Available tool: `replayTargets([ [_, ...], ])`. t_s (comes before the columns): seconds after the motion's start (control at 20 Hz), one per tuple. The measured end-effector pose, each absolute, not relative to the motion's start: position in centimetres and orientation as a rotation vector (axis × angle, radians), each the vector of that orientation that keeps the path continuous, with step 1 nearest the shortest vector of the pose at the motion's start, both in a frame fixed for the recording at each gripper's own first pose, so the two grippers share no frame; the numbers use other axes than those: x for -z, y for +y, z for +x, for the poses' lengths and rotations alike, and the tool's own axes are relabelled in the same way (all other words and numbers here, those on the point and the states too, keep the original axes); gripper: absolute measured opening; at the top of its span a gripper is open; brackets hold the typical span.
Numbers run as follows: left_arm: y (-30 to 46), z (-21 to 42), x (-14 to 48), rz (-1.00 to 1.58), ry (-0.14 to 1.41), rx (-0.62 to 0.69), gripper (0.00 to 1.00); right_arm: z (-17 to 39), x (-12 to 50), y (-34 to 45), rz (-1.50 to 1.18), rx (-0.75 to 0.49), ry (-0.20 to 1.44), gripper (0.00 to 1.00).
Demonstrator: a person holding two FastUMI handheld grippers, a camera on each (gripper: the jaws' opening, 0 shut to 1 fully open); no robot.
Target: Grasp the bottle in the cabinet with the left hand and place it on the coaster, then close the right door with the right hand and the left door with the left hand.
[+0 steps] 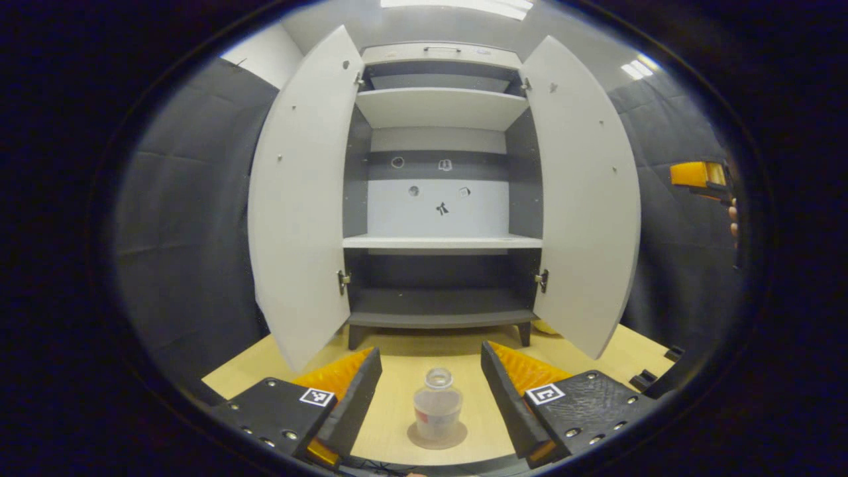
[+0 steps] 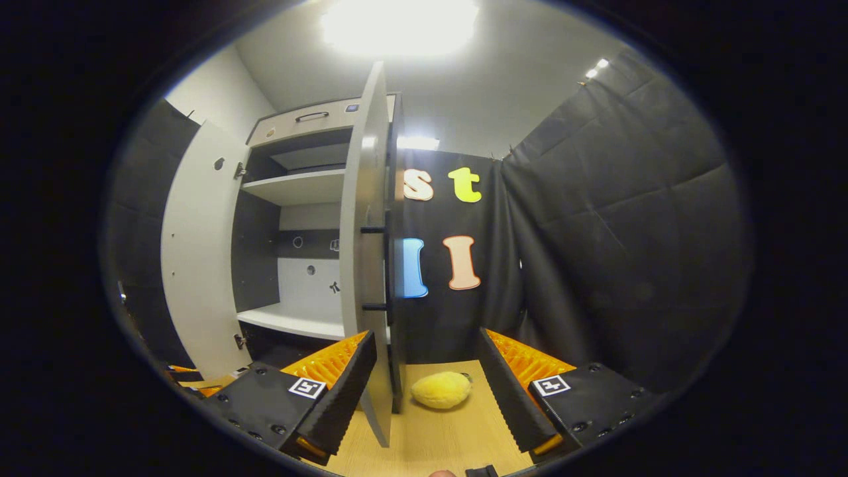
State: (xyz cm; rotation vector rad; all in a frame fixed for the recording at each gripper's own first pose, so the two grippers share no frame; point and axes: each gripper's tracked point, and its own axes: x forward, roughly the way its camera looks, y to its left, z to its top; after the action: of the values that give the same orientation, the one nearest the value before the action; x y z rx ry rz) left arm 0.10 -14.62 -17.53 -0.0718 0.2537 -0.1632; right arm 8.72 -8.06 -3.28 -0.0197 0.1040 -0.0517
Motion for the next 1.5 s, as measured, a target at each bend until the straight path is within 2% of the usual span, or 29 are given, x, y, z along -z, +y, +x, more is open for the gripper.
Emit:
replayTargets([
  [0.35, -5.7, 1.8, 10.7, -0.022, 0.145, 0.02, 0.89, 13.3, 0.0, -9.6, 0.02, 0.228, 0.048, 0.97],
  [0.6, 1.1, 2.5, 7.9, -0.046, 0.079, -0.064, 0.89, 15.8, -0.5, -8.3, -0.025, 0.274, 0.031, 0.97],
  [1.0, 9.2, 4.4, 7.4, -0.025, 0.046, -0.135, 0.88, 15.5, -1.1, -7.3, -0.152, 0.345, 0.023, 0.96],
  [1.05, 9.7, 4.6, 7.5, -0.029, 0.042, -0.136, 0.82, 15.3, -1.2, -7.0, -0.165, 0.348, 0.024, 0.96],
  [1.1, 9.9, 5.0, 7.5, -0.037, 0.038, -0.131, 0.96, 15.4, -1.3, -6.4, -0.169, 0.348, 0.025, 0.96],
  [1.2, 10.4, 5.6, 7.8, -0.048, 0.038, -0.117, 0.96, 15.3, -1.3, -5.6, -0.156, 0.344, 0.027, 0.96],
  [1.25, 10.6, 6.0, 8.0, -0.046, 0.04, -0.11, 0.96, 15.2, -1.3, -5.0, -0.153, 0.342, 0.025, 0.92],
  [1.3, 10.8, 6.4, 8.3, -0.043, 0.043, -0.105, 0.96, 15.0, -1.2, -4.4, -0.153, 0.337, 0.023, 0.96],
  [1.35, 10.9, 6.8, 8.5, -0.04, 0.046, -0.097, 0.96, 15.0, -1.1, -3.8, -0.155, 0.33, 0.022, 0.96],
  [1.4, 11.0, 7.1, 8.5, -0.04, 0.046, -0.089, 0.96, 14.9, -1.1, -3.1, -0.157, 0.325, 0.02, 0.91],
  [1.45, 11.0, 7.4, 8.7, -0.04, 0.045, -0.082, 0.96, 14.9, -1.2, -2.6, -0.157, 0.322, 0.016, 0.91],
  [1.5, 11.1, 7.7, 8.8, -0.042, 0.046, -0.077, 0.96, 14.8, -1.1, -2.1, -0.158, 0.32, 0.013, 0.96],
])
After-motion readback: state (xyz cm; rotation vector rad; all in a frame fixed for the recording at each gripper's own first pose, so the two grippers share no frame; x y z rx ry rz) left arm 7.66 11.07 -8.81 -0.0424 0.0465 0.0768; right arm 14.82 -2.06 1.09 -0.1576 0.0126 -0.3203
